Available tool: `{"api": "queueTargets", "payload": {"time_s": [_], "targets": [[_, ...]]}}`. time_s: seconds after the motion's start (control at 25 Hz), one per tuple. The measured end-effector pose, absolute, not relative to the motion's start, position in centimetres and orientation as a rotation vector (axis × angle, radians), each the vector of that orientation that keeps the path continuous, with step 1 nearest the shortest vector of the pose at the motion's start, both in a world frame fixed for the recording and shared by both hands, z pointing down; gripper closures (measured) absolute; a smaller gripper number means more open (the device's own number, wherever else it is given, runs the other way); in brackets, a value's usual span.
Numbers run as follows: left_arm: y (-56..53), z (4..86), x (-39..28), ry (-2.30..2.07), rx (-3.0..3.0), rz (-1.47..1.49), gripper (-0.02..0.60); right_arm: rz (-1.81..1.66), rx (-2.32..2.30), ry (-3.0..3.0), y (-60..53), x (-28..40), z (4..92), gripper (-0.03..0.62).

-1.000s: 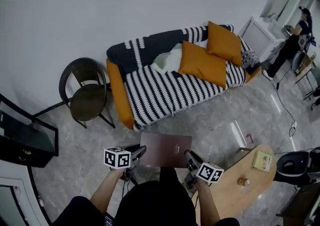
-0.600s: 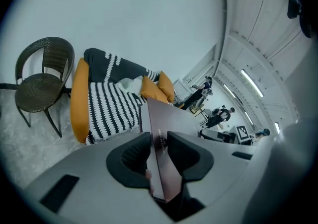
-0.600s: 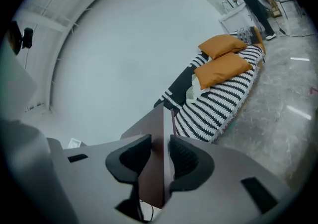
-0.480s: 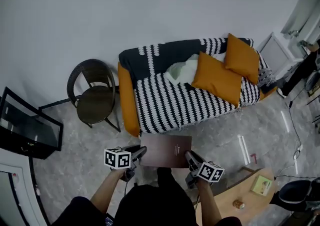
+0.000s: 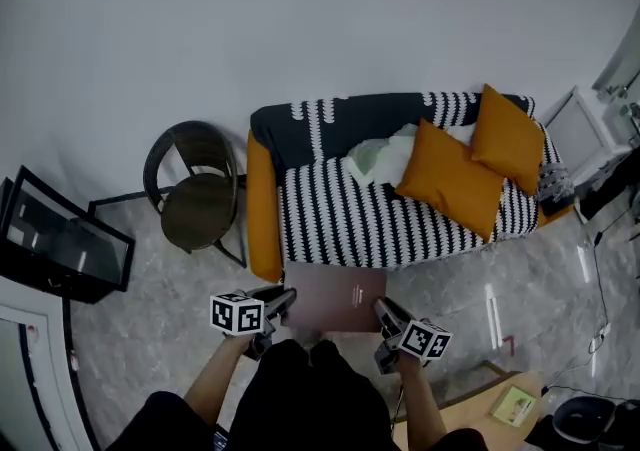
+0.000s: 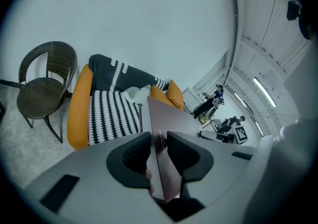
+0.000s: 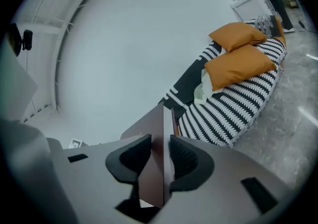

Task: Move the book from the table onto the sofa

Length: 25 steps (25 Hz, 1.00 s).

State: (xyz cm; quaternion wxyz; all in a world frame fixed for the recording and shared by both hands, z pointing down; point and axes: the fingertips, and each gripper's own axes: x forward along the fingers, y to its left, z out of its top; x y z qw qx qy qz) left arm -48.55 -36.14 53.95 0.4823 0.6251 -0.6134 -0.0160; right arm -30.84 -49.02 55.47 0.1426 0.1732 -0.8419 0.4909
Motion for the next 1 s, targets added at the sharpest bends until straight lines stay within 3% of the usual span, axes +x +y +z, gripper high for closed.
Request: {"api": "queueTargets", "payload": {"time_s": [0.56,1.0], "targets": [[-40.9,55.8,-53.1,-1.518,1.483,-0.041,0.468,1.394,0.428,-2.422,-54.6,-36.0,56.9,0.459],[-47.5,59.8,-62.3,-1.457,1.464,-0.058,0.468,1.397,0.440,-2.350,-60.7,-45.1,60.3,0.459]]}}
